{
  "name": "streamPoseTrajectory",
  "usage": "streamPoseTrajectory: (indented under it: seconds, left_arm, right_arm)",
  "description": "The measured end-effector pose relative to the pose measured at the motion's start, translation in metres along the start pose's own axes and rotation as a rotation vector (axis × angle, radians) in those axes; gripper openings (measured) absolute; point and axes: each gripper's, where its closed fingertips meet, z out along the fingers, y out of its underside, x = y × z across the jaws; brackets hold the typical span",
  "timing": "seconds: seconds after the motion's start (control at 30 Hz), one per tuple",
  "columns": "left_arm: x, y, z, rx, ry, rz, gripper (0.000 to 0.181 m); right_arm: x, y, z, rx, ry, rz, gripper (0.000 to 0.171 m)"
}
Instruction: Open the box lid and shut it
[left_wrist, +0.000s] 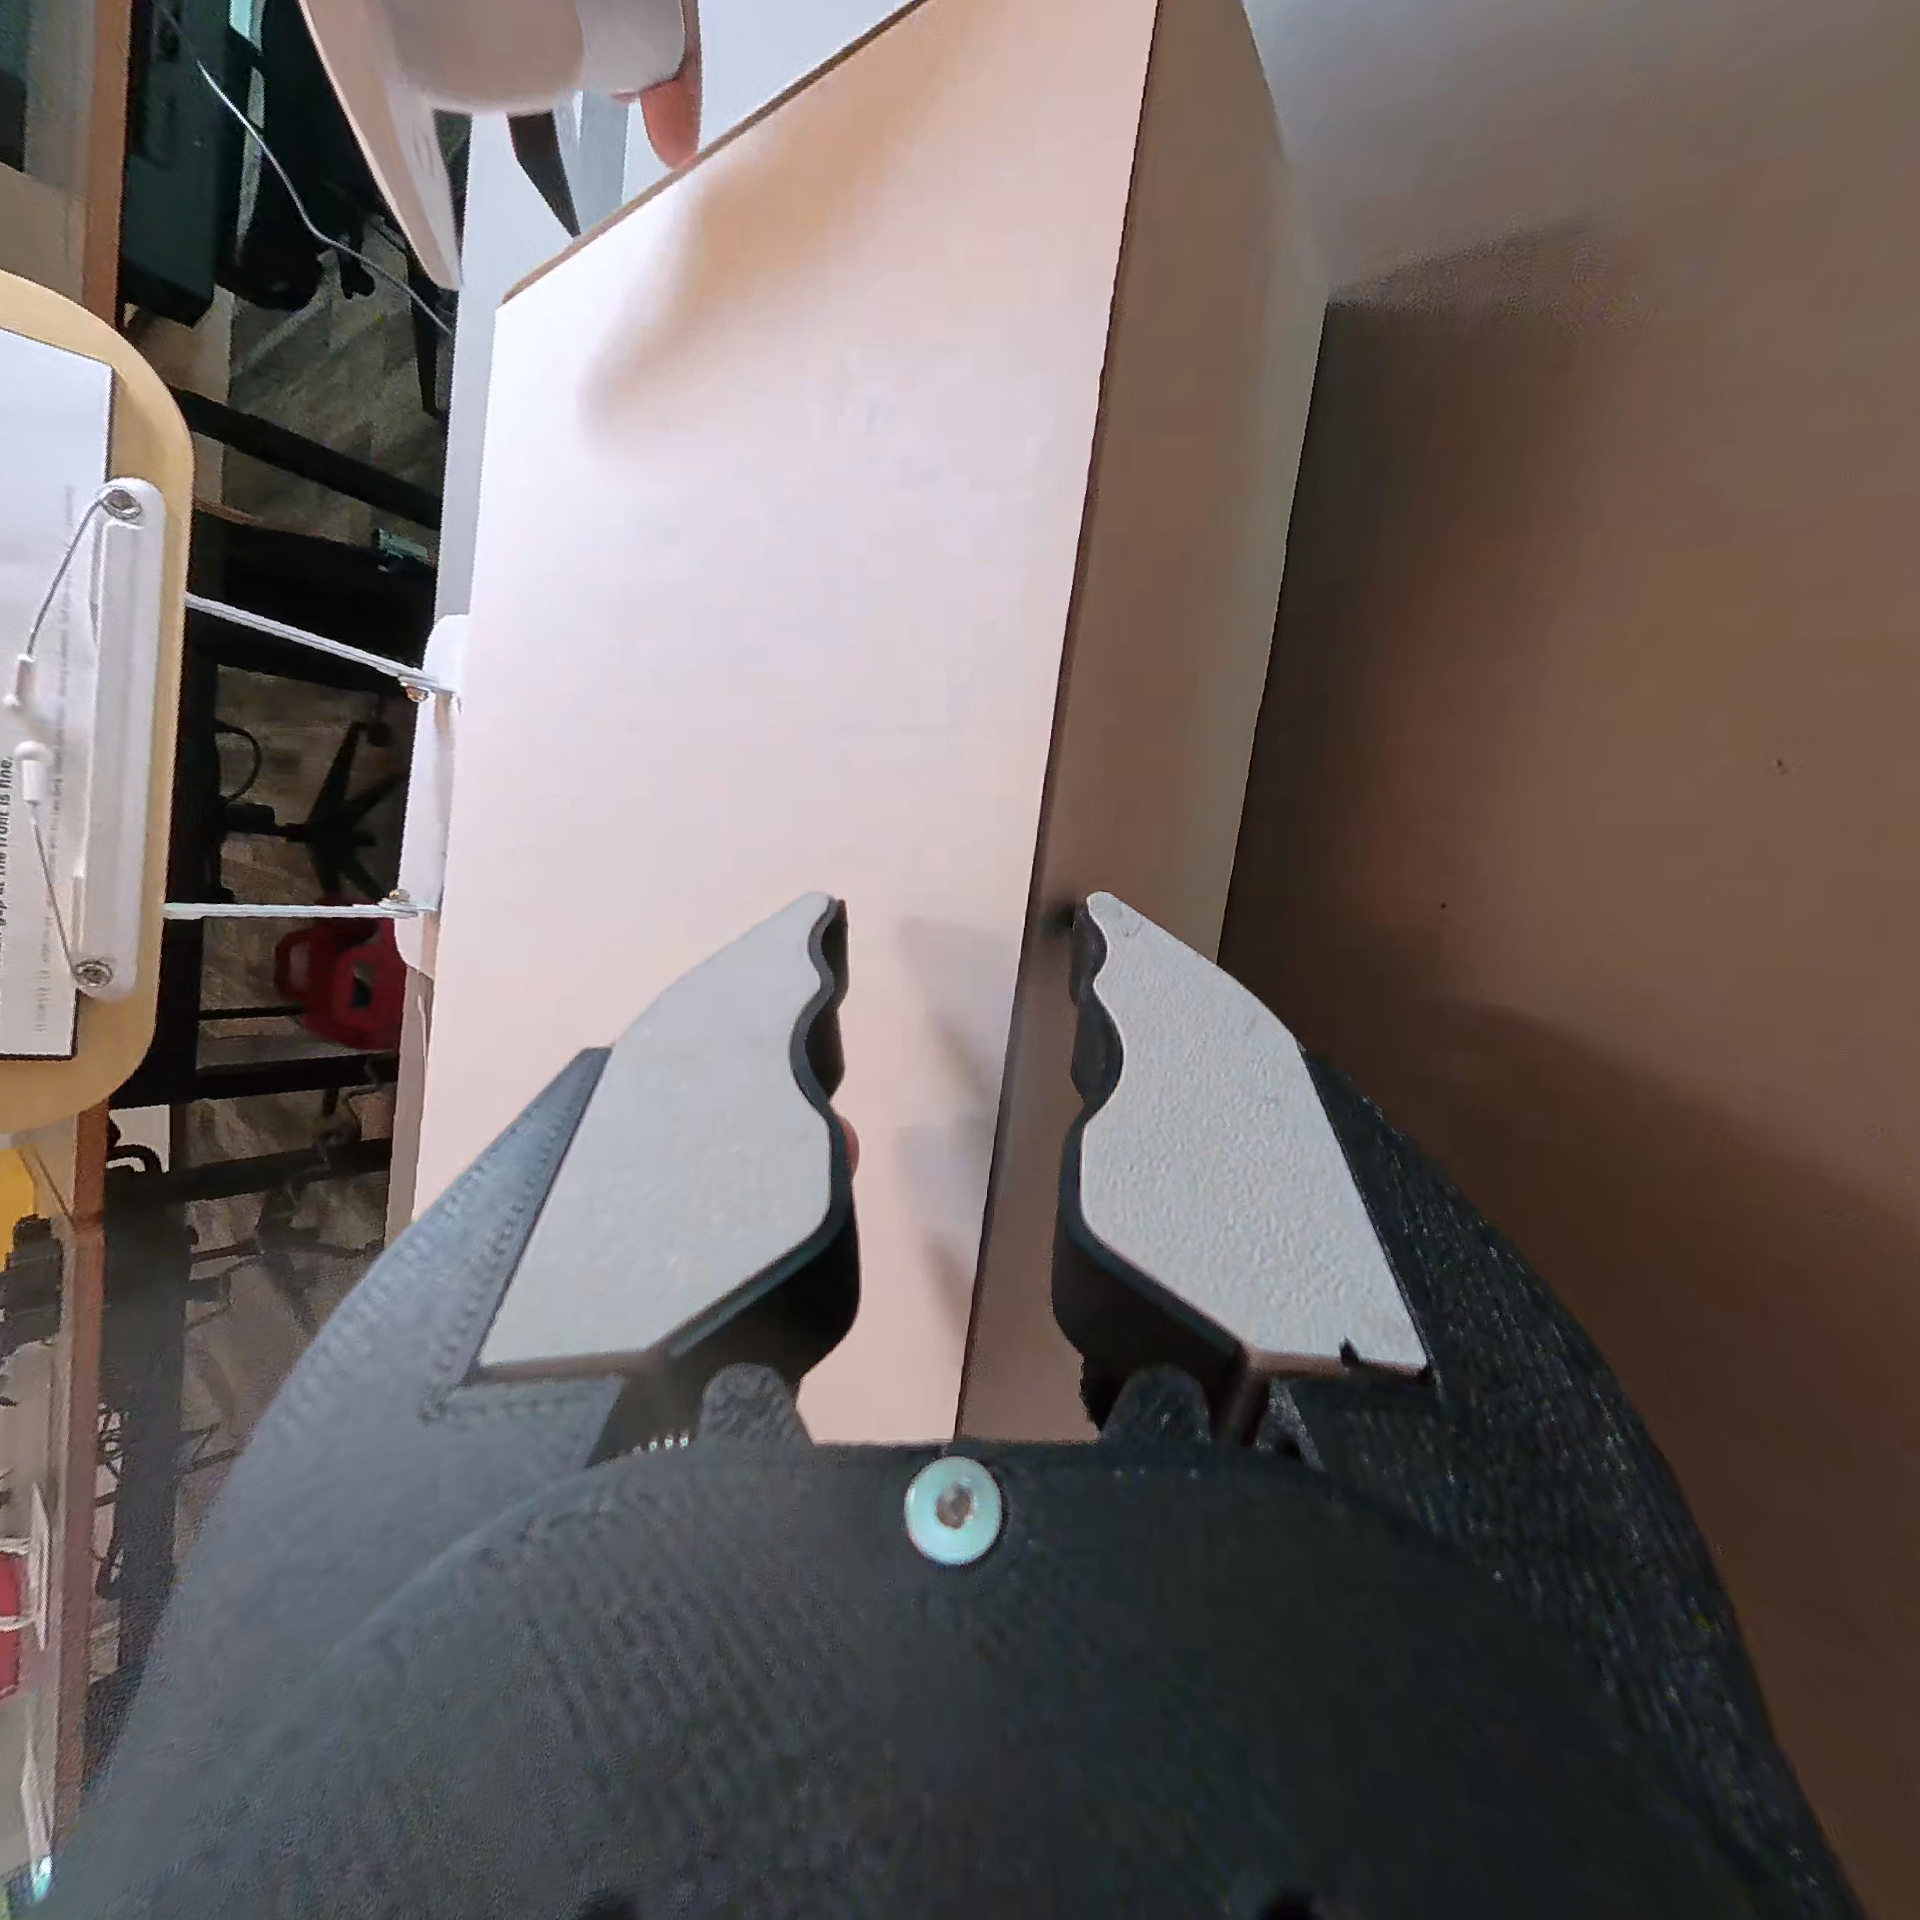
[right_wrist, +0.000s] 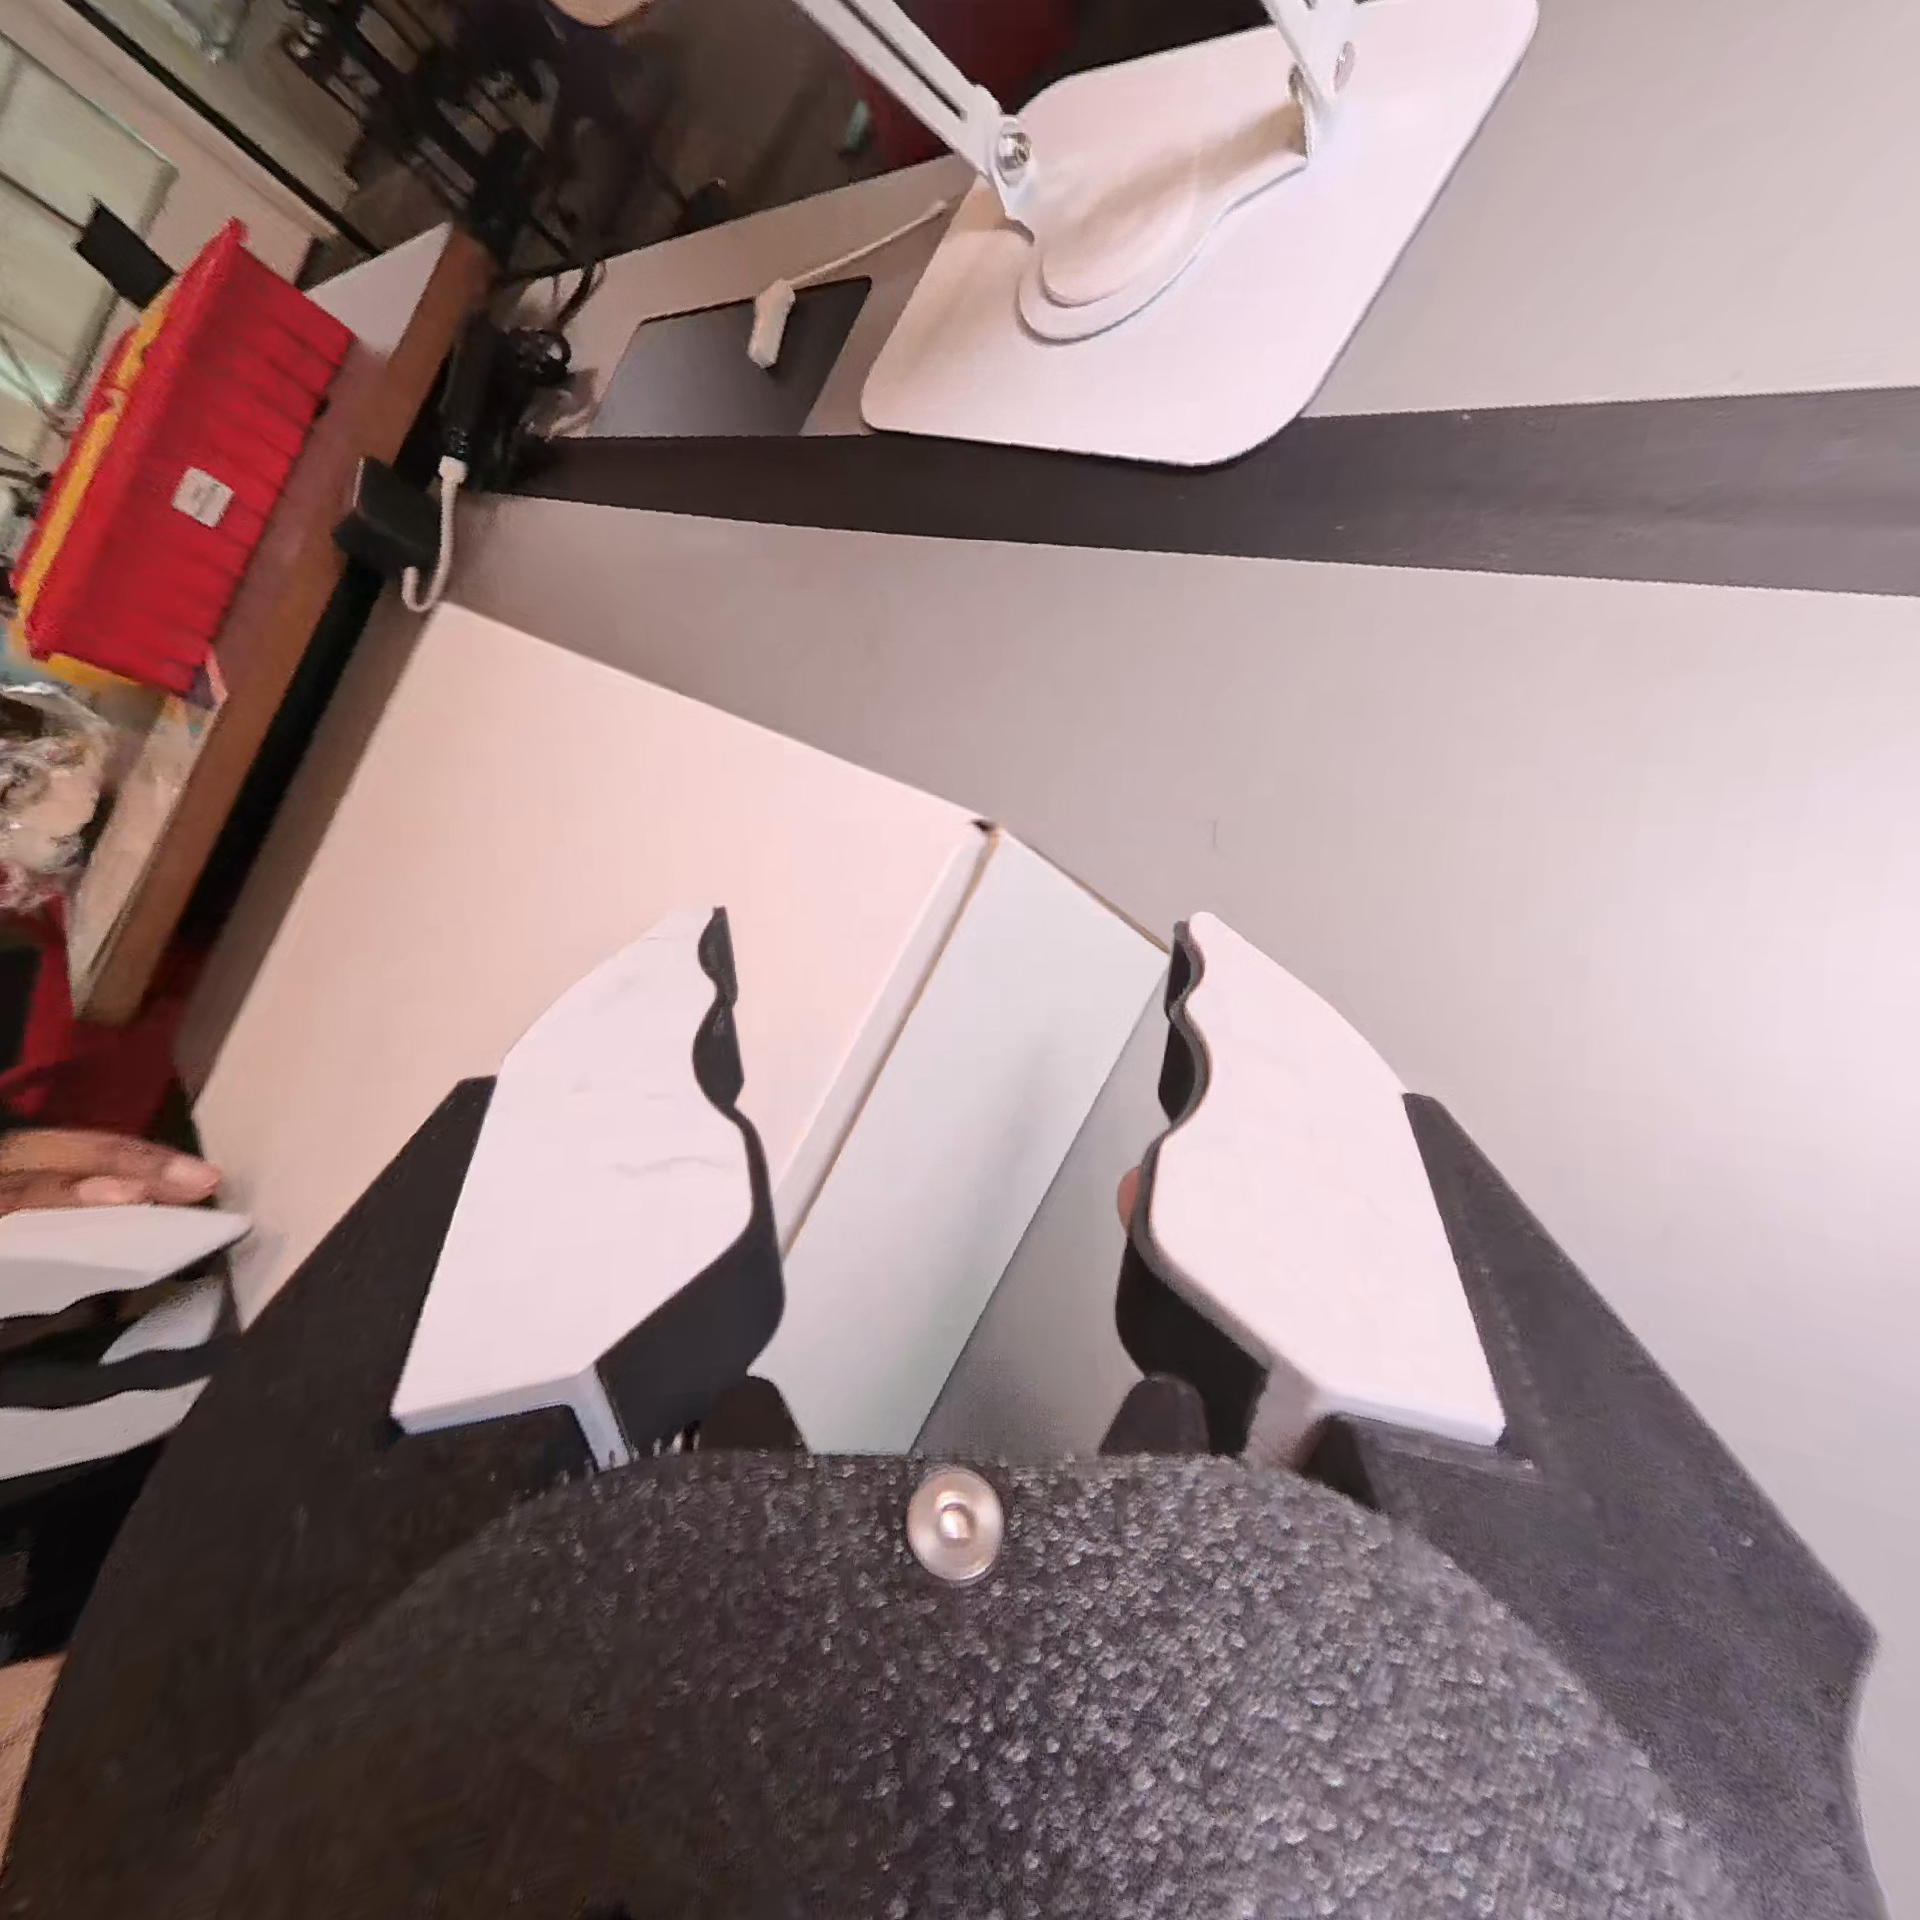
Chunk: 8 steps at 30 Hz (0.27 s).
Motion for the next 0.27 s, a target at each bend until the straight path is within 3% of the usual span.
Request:
streamPoseTrajectory:
  seconds: [0.1,0.27]
  left_arm:
    - [0.0,0.003,-0.002,-0.011,0.009,-0.003,0.04]
    - [-0.001,0.013,-0.007,-0.045,0.014,0.035,0.029]
  right_arm:
    - [0.015,0.008,0.014,-0.048,0.05,0.061,0.072]
    - [0.006,0.01,0.016,-0.04,-0.046,0.137,0.055]
